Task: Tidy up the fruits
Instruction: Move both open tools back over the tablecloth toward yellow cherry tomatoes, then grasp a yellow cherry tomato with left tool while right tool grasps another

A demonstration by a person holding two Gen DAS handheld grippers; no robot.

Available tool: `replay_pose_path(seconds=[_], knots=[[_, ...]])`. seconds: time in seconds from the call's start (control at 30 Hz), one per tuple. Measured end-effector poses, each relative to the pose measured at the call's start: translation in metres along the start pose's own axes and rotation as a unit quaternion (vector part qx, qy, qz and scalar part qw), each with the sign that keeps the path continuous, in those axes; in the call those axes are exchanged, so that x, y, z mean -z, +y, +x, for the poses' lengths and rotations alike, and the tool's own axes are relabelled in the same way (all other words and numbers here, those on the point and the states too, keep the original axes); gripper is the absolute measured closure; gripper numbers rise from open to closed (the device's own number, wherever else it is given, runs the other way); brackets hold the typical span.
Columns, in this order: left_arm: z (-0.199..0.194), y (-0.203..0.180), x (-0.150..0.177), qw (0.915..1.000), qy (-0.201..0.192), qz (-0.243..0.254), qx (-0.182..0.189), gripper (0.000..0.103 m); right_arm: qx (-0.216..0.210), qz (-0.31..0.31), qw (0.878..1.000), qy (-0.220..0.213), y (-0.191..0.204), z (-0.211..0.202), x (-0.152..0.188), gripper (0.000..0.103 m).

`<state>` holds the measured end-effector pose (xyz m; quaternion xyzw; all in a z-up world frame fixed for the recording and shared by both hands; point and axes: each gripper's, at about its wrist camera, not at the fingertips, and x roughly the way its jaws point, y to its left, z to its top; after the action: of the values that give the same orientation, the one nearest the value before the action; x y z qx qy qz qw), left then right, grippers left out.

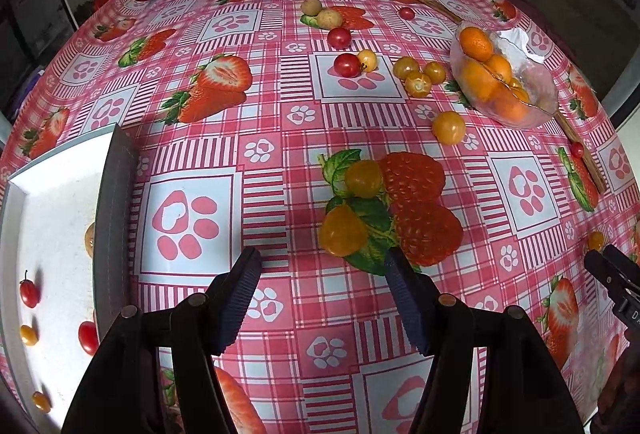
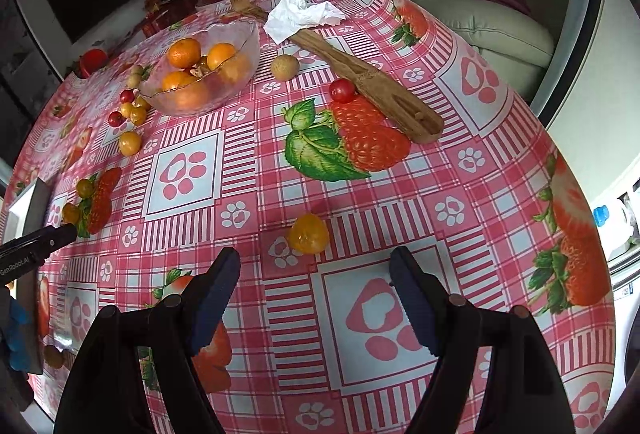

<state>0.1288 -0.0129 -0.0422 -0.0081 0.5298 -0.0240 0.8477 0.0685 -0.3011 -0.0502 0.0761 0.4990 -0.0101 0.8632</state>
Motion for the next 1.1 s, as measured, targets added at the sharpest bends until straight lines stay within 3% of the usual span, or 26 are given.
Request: replay_pose_path(seconds=[0.17,0.23,0.4,0.47,0.77,1.1], knots=[[0.004,-0.009,-0.006,0.9997,-0.014,0.019,-0.006,0.038,0.029,-0.026,0.999,-0.008,0.012,0.01,-0.008,0.023],[0.004,-0.011,-0.006,0.9996,-0.018,0.02,-0.005,0.04,0.039,-0.031,0.999,-0.012,0.015,0.013,-0.01,0.03],[0.001,-0.017,-0.006,0.999,-0.029,0.034,0.005,0.078,0.041,-0.051,0.998,-0.022,0.025,0.012,-0.013,0.076],[0.0,-0.018,-0.005,0.9988,-0.029,0.037,0.013,0.078,0.032,-0.052,0.998,-0.023,0.027,0.012,-0.014,0.081],[-0.037,-0.018,0.015,0.9961,-0.053,0.043,0.056,0.078,-0.066,0.001,0.998,0.001,0.016,-0.003,0.001,0.081],[-0.093,0.002,0.046,0.9916,-0.086,0.061,0.075,0.078,-0.095,0.011,0.995,0.013,0.019,-0.031,0.026,0.081]])
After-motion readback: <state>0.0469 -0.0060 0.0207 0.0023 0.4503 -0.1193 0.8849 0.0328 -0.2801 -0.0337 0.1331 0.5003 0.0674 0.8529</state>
